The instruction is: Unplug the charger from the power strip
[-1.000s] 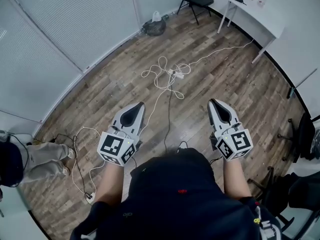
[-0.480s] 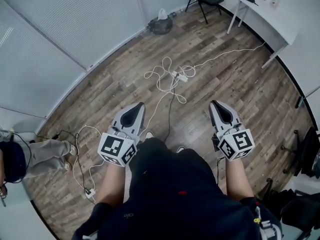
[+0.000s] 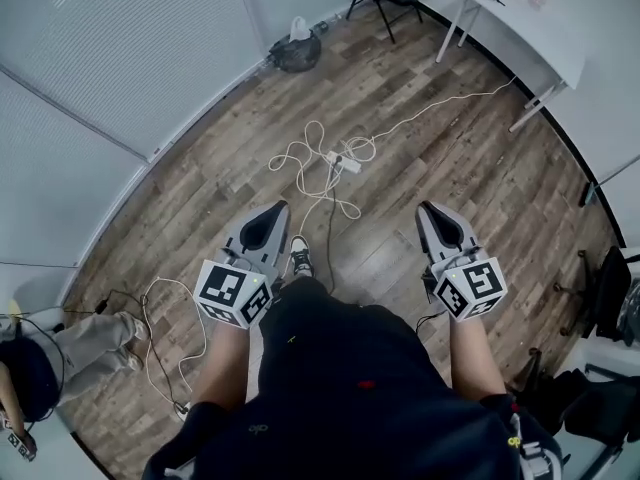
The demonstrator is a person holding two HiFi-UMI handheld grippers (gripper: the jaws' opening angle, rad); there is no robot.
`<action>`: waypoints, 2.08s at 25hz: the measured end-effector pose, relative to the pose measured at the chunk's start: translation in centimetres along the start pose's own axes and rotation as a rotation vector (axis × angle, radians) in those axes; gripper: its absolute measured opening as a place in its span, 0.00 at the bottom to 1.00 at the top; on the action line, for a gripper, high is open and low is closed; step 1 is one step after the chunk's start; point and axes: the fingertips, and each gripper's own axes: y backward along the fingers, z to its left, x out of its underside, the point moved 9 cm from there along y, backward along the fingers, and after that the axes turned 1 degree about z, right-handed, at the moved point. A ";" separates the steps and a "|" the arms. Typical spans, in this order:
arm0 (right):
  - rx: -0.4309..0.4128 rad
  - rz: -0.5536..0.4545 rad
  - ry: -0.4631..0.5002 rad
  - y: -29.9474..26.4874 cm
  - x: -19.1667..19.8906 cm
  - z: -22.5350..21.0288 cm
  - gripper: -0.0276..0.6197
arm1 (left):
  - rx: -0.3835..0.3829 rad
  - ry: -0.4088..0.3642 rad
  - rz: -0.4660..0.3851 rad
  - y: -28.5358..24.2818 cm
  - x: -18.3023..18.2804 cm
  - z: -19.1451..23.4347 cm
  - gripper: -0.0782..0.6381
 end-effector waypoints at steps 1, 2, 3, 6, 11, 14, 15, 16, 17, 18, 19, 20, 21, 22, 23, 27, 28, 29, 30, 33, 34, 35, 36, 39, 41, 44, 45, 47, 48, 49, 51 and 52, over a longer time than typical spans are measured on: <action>0.016 0.009 -0.005 -1.5 -0.3 -0.4 0.09 | 0.011 0.004 0.006 -1.2 -0.3 1.5 0.14; 0.031 0.014 -0.013 -3.1 -0.7 -0.6 0.09 | 0.023 0.006 0.016 -2.2 -0.6 3.0 0.14; 0.043 0.018 -0.021 -4.8 -1.0 -0.7 0.09 | 0.037 0.004 0.026 -3.3 -1.0 4.7 0.14; 0.068 0.034 -0.041 -10.8 -2.1 -1.0 0.09 | 0.071 0.009 0.056 -6.5 -1.9 10.6 0.14; 0.091 0.047 -0.045 -18.5 -3.2 -2.4 0.09 | 0.085 0.048 0.121 -11.1 -1.6 18.3 0.14; 0.125 0.062 -0.032 -21.6 -2.9 -3.5 0.09 | 0.118 0.026 0.139 -13.8 -1.7 21.2 0.14; 0.132 0.069 -0.026 -22.6 -2.6 -4.0 0.09 | 0.125 0.017 0.142 -14.8 -1.7 22.1 0.14; 0.136 0.078 -0.018 -23.6 -2.2 -4.6 0.09 | 0.128 0.012 0.145 -15.8 -1.6 22.9 0.14; 0.137 0.091 -0.008 -24.6 -1.8 -5.2 0.09 | 0.128 0.011 0.147 -16.8 -1.5 23.7 0.13; 0.134 0.102 0.001 -25.5 -1.3 -5.9 0.09 | 0.126 0.012 0.150 -17.8 -1.3 24.3 0.14; 0.128 0.112 0.010 -26.5 -0.8 -6.6 0.09 | 0.123 0.015 0.154 -18.8 -1.0 24.9 0.14; 0.121 0.120 0.019 -27.3 -0.3 -7.3 0.09 | 0.120 0.017 0.159 -19.9 -0.6 25.3 0.14; 0.115 0.127 0.025 -28.1 0.2 -8.1 0.09 | 0.117 0.016 0.165 -21.0 -0.2 25.5 0.14; 0.108 0.133 0.029 -28.8 0.7 -9.2 0.09 | 0.114 0.014 0.170 -22.2 0.2 25.6 0.14; 0.101 0.138 0.032 -29.4 1.2 -10.4 0.09 | 0.110 0.012 0.174 -23.4 0.6 25.4 0.14; 0.068 0.157 0.024 -31.5 4.2 -15.5 0.09 | 0.104 0.006 0.186 -28.6 2.9 24.0 0.14; 0.055 0.162 0.023 -32.1 5.1 -16.8 0.09 | 0.101 0.004 0.189 -29.8 3.6 23.7 0.14; 0.041 0.172 0.028 -32.8 6.1 -18.0 0.09 | 0.098 0.001 0.190 -31.1 4.3 23.4 0.14; 0.025 0.186 0.035 -33.4 7.3 -19.2 0.09 | 0.096 -0.002 0.190 -32.3 5.2 23.2 0.14; -0.021 0.226 0.051 -35.9 12.0 -22.5 0.09 | 0.091 -0.008 0.189 -36.1 9.0 23.4 0.13; -0.032 0.237 0.058 -36.7 13.9 -23.5 0.10 | 0.088 -0.006 0.193 -37.5 10.6 23.7 0.14; -0.039 0.248 0.066 -37.6 15.8 -24.5 0.10 | 0.086 -0.003 0.199 -39.0 12.4 24.1 0.14; -0.041 0.260 0.075 -38.5 17.8 -25.5 0.10 | 0.086 -0.002 0.206 -40.5 14.5 24.5 0.14; -0.030 0.299 0.087 -40.8 24.4 -27.8 0.10 | 0.099 -0.002 0.241 -44.3 20.9 25.9 0.14; -0.025 0.323 0.078 -42.5 28.9 -28.8 0.10 | 0.106 0.003 0.268 -46.2 25.0 27.2 0.13; -0.026 0.356 0.071 -45.0 35.7 -30.0 0.10 | 0.116 0.001 0.308 -48.7 31.4 29.2 0.14; -0.026 0.372 0.077 -45.8 37.9 -30.5 0.10 | 0.124 -0.001 0.323 -49.6 33.6 29.8 0.13; -0.040 0.410 0.094 -47.4 42.5 -31.1 0.11 | 0.143 -0.001 0.354 -51.2 38.1 30.9 0.14; -0.054 0.430 0.101 -48.2 44.8 -31.3 0.13 | 0.154 0.000 0.367 -51.9 40.3 31.3 0.13; -0.068 0.449 0.108 -49.0 47.1 -31.6 0.17 | 0.165 0.001 0.374 -52.7 42.6 31.8 0.13; -0.084 0.476 0.116 -50.7 51.3 -32.5 0.20 | 0.185 -0.003 0.380 -54.6 47.1 32.8 0.14; -0.088 0.484 0.120 -51.7 53.3 -32.9 0.21 | 0.192 -0.010 0.384 -55.6 49.3 33.4 0.13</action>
